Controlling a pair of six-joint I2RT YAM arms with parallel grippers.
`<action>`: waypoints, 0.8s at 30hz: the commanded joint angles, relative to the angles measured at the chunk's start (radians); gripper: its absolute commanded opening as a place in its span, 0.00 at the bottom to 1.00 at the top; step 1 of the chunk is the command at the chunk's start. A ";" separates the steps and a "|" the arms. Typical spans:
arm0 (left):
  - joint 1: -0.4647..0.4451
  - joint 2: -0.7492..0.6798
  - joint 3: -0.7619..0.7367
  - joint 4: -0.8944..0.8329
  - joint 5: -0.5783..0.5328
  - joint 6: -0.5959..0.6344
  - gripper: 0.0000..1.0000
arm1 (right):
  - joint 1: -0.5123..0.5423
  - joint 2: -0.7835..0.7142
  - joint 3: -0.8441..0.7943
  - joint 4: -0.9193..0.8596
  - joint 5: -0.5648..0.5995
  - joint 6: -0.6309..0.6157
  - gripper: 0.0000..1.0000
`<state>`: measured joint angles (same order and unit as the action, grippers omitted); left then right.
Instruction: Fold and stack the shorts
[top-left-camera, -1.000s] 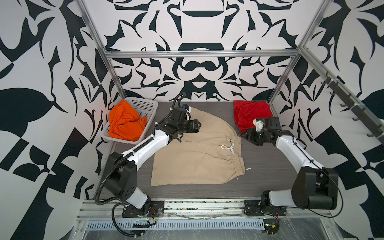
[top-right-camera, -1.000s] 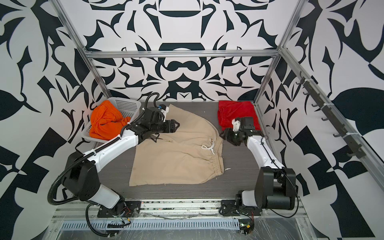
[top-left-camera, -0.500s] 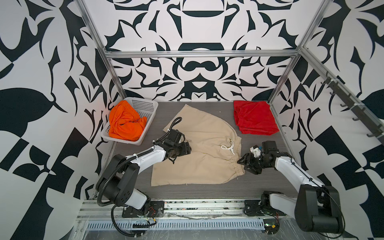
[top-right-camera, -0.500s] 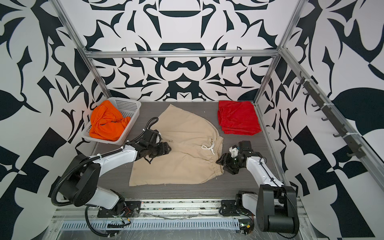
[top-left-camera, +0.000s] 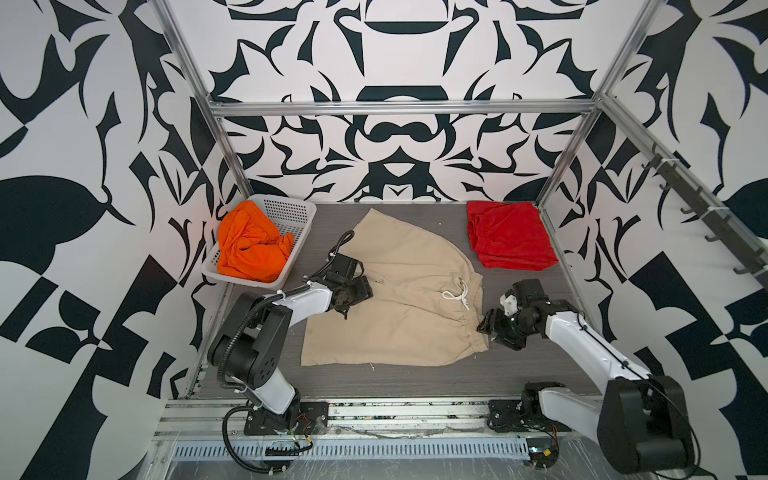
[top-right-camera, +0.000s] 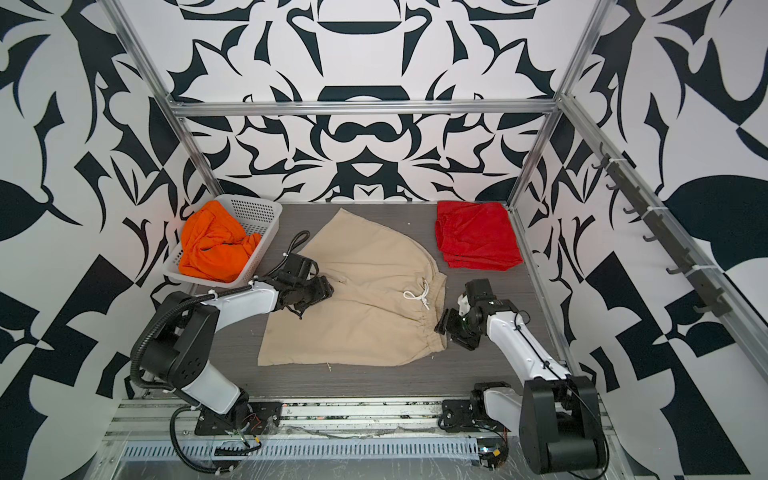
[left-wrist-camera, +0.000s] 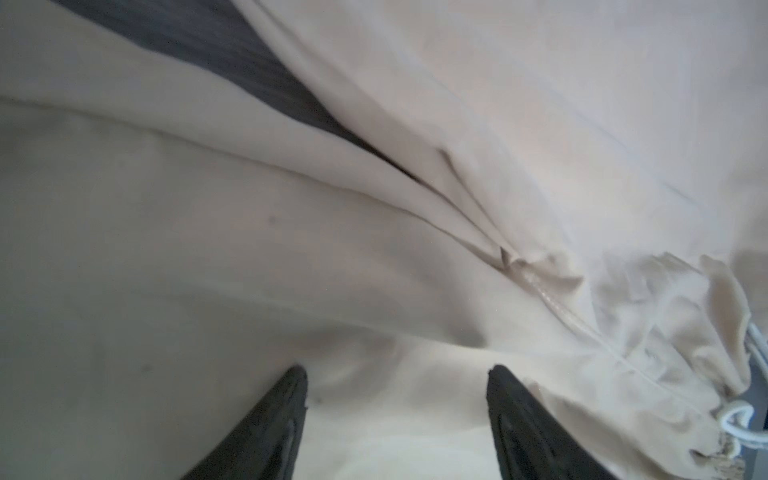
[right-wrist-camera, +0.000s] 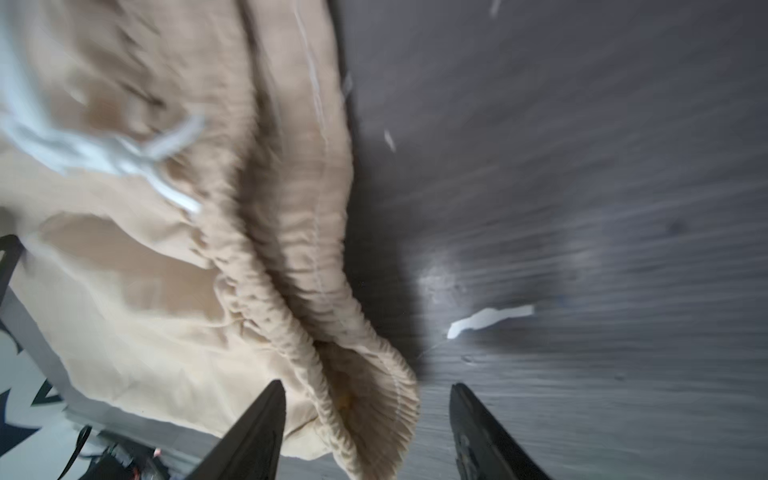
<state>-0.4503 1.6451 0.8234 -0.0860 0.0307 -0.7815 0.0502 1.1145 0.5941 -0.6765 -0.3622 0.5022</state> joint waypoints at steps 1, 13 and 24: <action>0.027 0.105 -0.017 -0.062 -0.025 -0.011 0.73 | 0.005 -0.013 0.048 -0.042 0.021 0.006 0.72; 0.037 0.168 0.057 -0.070 -0.004 0.009 0.72 | 0.075 0.087 -0.055 0.111 -0.105 0.087 0.73; 0.037 0.135 0.045 -0.066 -0.003 -0.009 0.72 | 0.091 0.121 -0.133 0.228 -0.206 0.157 0.54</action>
<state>-0.4191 1.7439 0.9161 -0.0257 0.0303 -0.7704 0.1349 1.2205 0.4881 -0.4854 -0.5430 0.6331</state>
